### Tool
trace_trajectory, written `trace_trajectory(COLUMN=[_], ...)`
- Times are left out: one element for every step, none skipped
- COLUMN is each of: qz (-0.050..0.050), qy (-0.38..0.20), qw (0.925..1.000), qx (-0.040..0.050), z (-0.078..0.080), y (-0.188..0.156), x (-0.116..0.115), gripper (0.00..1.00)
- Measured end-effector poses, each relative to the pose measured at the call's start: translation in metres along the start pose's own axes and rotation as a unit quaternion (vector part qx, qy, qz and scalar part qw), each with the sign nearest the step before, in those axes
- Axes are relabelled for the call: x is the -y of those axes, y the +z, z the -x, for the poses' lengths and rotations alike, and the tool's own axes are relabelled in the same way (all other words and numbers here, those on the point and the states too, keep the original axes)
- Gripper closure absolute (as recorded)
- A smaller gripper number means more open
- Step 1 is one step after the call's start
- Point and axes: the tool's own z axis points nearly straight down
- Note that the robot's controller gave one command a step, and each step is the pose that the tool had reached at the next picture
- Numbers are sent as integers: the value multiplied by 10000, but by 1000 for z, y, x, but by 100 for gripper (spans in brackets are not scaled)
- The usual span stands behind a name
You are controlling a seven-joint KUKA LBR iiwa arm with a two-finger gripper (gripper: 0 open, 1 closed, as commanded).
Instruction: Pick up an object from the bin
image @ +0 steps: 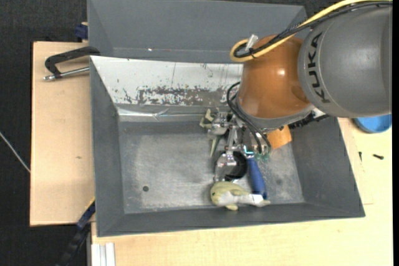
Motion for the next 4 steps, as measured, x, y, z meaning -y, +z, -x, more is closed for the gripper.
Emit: trace_trajectory(qz=[30, 24, -49, -3], qy=[1556, 1557, -493, -488], qw=[9878, 9878, 9988, 9988], qx=[45, 89, 19, 94], z=[2, 5, 23, 21], y=[64, 63, 63, -55], x=[66, 66, 18, 23], gripper=[0, 100, 100, 100])
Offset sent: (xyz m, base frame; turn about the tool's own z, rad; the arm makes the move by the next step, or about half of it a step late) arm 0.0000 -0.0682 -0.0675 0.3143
